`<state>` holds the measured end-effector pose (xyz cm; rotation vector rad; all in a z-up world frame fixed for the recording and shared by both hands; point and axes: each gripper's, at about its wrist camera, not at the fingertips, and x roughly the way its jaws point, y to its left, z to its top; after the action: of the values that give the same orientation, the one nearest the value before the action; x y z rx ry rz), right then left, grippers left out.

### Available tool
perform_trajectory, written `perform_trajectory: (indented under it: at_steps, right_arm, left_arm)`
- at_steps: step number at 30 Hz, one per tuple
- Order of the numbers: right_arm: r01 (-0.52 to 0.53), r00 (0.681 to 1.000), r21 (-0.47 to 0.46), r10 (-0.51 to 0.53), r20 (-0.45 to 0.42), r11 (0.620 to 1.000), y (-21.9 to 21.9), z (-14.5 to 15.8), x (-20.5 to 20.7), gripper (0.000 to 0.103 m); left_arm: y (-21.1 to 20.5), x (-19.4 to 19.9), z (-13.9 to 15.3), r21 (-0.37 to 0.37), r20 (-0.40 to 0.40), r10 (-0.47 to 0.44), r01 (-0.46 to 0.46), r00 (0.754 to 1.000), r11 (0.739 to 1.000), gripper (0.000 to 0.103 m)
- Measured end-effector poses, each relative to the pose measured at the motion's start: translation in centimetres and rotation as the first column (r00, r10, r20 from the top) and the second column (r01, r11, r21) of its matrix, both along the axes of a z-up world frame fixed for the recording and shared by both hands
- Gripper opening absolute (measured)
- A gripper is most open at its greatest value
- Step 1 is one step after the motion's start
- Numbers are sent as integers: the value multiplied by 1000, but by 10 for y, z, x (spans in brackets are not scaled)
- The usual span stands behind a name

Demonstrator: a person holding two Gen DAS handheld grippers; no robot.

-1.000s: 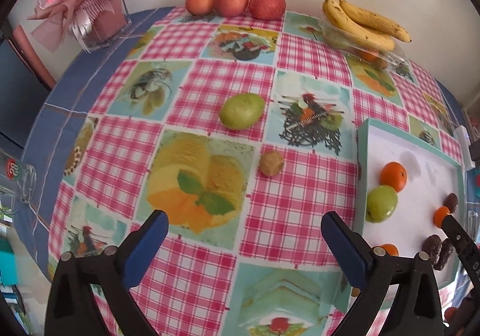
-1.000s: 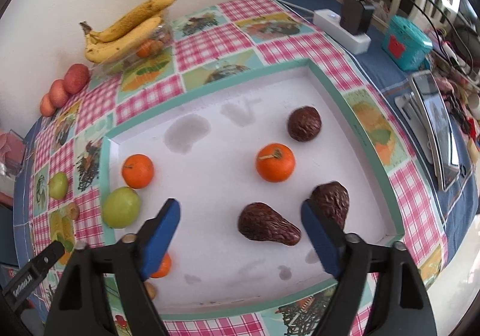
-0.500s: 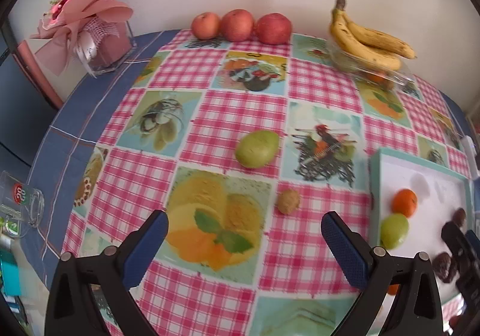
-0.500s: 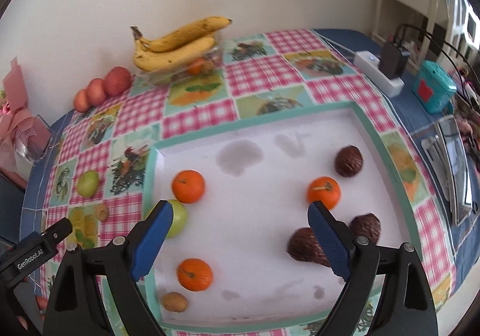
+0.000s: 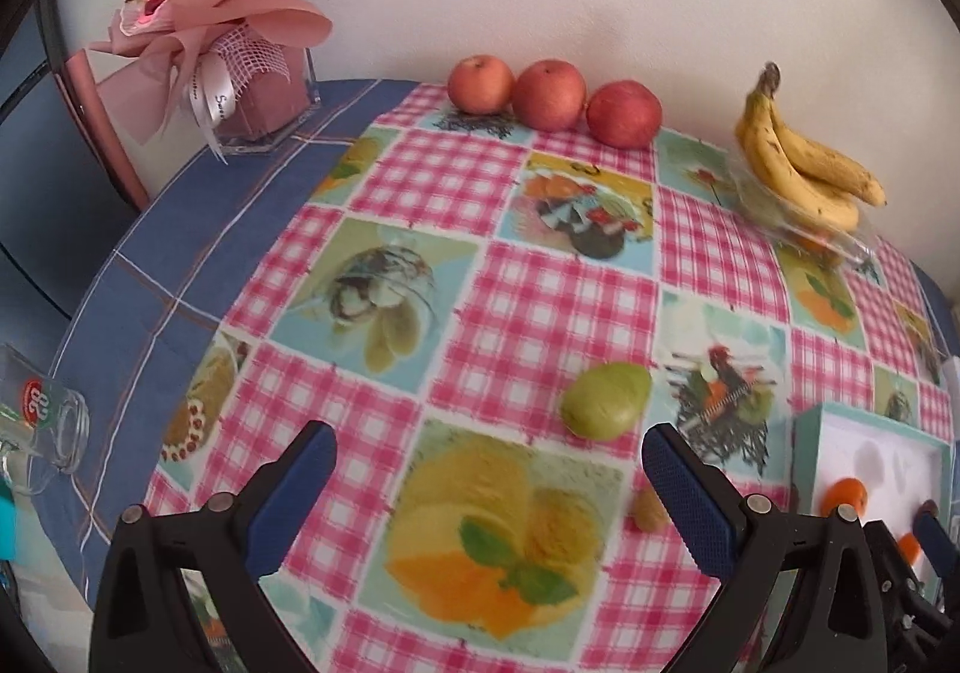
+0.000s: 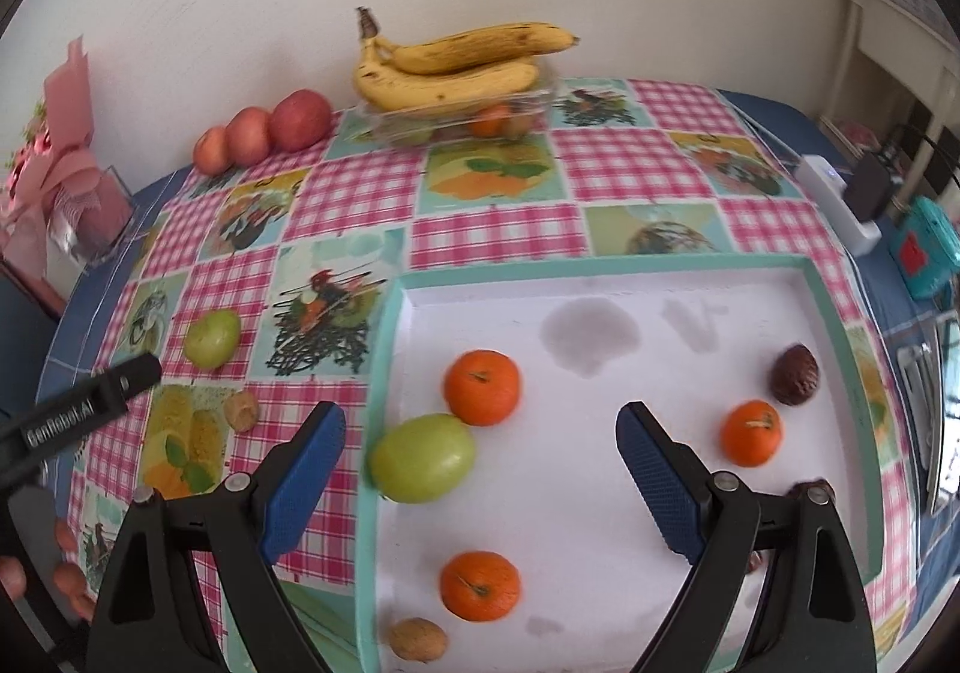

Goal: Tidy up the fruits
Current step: 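Move both open tools back toward the remaining fruit, then grasp the small brown kiwi with the right tool while the left tool grasps the green pear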

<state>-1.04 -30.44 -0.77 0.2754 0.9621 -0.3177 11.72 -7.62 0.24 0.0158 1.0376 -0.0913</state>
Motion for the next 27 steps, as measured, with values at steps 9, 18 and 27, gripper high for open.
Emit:
perform_trajectory:
  at_steps: [9,18,27]
  right_arm:
    - [-51,999,-9,51,10,999,23,2,27,92]
    - [-110,994,27,110,23,994,54,7,59,92]
    - [-170,985,57,170,-6,984,83,1,86,92]
  left_arm:
    - [29,23,3,-85,10,50,-49,999,995,103]
    - [54,35,10,-51,23,74,-73,997,996,103]
    - [75,41,18,-59,44,102,-99,994,993,103]
